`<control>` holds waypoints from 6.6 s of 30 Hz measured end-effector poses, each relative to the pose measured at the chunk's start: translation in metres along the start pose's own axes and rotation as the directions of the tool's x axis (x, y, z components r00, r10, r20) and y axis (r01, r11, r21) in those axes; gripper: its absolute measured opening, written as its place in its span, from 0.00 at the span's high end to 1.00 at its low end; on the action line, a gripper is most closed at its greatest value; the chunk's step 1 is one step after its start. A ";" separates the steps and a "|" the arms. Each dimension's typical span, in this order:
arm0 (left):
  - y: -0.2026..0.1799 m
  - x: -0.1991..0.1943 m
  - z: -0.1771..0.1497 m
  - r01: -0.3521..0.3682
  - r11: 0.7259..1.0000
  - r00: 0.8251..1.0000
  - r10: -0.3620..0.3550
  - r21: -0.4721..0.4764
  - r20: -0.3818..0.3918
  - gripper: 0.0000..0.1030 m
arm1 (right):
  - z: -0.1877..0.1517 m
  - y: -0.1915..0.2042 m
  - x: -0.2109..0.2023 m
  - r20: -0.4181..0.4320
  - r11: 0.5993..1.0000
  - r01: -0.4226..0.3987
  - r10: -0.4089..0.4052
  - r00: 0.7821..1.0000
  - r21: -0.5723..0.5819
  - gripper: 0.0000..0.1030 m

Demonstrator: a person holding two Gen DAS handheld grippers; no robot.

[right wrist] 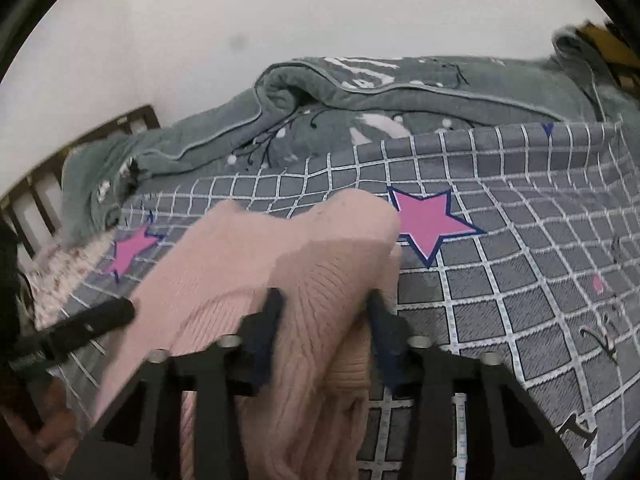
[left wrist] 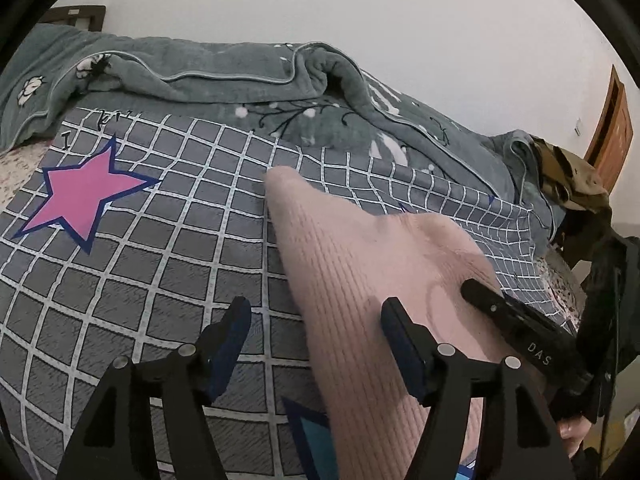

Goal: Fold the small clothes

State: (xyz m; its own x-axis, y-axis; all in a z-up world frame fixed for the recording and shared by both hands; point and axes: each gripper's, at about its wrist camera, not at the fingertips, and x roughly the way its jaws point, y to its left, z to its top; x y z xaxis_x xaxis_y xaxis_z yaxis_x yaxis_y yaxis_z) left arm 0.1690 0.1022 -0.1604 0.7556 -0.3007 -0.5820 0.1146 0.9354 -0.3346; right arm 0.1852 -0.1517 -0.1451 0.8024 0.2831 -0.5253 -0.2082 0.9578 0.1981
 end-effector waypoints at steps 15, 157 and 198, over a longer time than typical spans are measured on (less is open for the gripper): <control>-0.004 -0.005 -0.004 -0.016 1.000 0.999 0.017 -0.011 0.029 0.34 | -0.007 -0.014 -0.014 0.006 0.999 -0.015 0.015 1.000 0.039 0.73; -0.004 0.043 0.021 0.107 0.990 0.984 -0.119 -0.095 -0.132 0.31 | 0.033 -0.034 -0.006 -0.103 0.991 -0.094 0.104 0.989 0.098 0.50; -0.037 0.063 0.035 0.060 0.997 0.995 -0.056 0.042 -0.080 0.53 | 0.014 -0.048 0.037 -0.114 0.970 -0.154 0.177 0.977 0.187 0.65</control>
State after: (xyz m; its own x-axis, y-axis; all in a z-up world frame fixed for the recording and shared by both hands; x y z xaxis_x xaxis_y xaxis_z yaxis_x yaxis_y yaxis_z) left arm 0.2354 0.0548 -0.1586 0.6938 -0.3670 -0.6196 0.1866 0.9226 -0.3376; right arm 0.2323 -0.1879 -0.1625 0.6834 0.4523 -0.5731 -0.2214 0.8764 0.4277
